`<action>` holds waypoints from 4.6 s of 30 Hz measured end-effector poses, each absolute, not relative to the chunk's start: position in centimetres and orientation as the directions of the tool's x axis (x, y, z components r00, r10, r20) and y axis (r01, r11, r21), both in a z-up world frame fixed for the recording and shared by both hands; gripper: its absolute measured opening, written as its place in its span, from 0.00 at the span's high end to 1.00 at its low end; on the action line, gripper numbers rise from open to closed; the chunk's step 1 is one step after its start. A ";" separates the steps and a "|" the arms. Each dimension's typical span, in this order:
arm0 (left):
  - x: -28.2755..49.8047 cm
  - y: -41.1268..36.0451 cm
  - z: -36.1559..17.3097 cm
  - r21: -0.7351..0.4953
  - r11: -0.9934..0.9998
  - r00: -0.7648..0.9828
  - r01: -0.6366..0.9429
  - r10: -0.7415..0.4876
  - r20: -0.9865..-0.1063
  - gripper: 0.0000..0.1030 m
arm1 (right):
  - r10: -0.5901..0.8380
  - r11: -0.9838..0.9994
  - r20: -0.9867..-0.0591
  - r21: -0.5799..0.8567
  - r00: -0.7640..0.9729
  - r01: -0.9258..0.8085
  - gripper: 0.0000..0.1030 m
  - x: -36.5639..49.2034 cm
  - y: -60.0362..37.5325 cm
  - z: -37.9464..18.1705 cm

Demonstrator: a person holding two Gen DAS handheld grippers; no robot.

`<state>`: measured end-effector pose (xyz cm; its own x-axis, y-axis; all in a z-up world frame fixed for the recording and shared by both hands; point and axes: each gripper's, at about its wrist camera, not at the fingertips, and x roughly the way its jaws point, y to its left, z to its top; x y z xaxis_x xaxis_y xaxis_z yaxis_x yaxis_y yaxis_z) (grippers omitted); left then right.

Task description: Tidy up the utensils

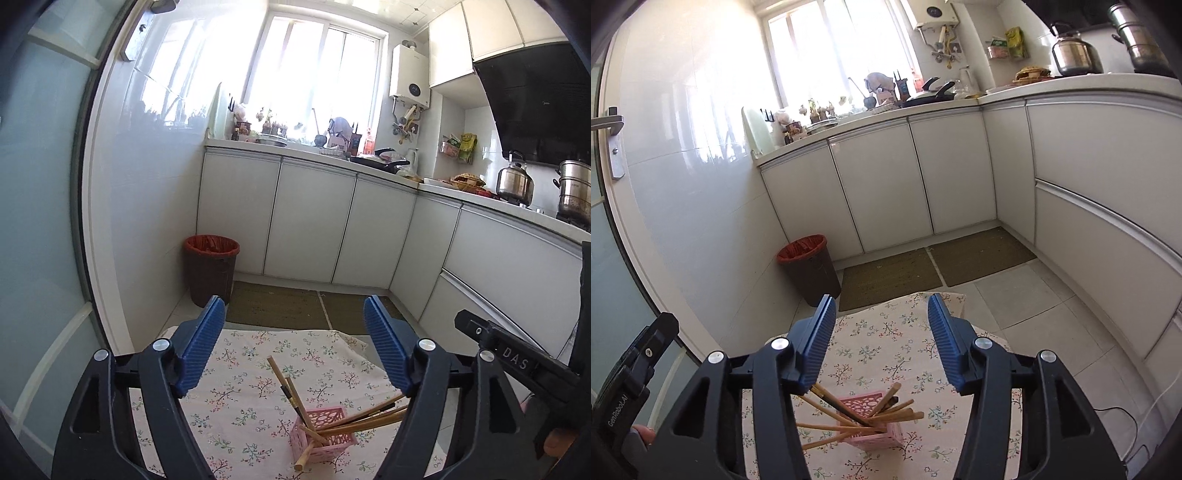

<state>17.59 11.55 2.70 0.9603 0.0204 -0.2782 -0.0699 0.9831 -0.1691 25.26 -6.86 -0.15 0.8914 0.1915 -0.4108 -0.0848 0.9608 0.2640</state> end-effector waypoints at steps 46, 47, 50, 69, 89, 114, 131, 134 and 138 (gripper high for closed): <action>10.8 2.9 -7.7 0.056 0.991 0.757 -0.124 0.131 -0.640 0.07 | 0.018 0.974 -0.522 0.203 0.853 0.104 0.06 10.6 -15.3 -9.1; 10.8 3.0 -7.7 0.047 0.990 0.756 -0.135 0.133 -0.640 0.07 | 0.005 0.974 -0.525 0.197 0.851 0.116 0.06 10.6 -15.3 -9.1; 10.7 2.5 -7.4 0.041 0.988 0.767 -0.148 0.140 -0.626 0.07 | -0.039 0.976 -0.524 0.162 0.851 0.145 0.06 10.6 -15.5 -9.2; 9.4 1.5 -5.4 0.062 0.987 0.828 -0.147 0.157 -0.537 0.07 | -0.099 0.987 -0.543 0.052 0.834 0.151 0.07 10.8 -14.5 -8.7; 8.0 2.0 -3.7 0.026 0.987 0.854 -0.159 0.150 -0.499 0.07 | -0.130 0.983 -0.514 0.043 0.848 0.176 0.07 9.2 -14.2 -7.3; 8.5 1.4 -3.4 0.011 0.990 0.854 -0.143 0.129 -0.504 0.07 | -0.141 0.977 -0.537 0.063 0.832 0.206 0.07 9.6 -15.1 -7.7; 8.9 1.2 -3.6 0.016 0.989 0.849 -0.146 0.134 -0.512 0.07 | -0.137 0.975 -0.544 0.072 0.828 0.208 0.07 9.7 -15.5 -7.8; 8.8 1.3 -3.5 0.019 0.988 0.852 -0.154 0.142 -0.504 0.07 | -0.136 0.976 -0.545 0.071 0.827 0.207 0.07 9.7 -15.5 -7.8; 9.2 1.1 -3.7 -0.001 0.995 0.845 -0.104 0.087 -0.528 0.07 | -0.134 0.976 -0.546 0.070 0.827 0.204 0.07 9.7 -15.4 -7.9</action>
<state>9.20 1.14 -3.72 0.8447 0.0872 -0.5280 -0.1035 0.9946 -0.0014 9.66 -15.40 -7.88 0.8267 -0.1342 -0.5465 0.2045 0.9764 0.0695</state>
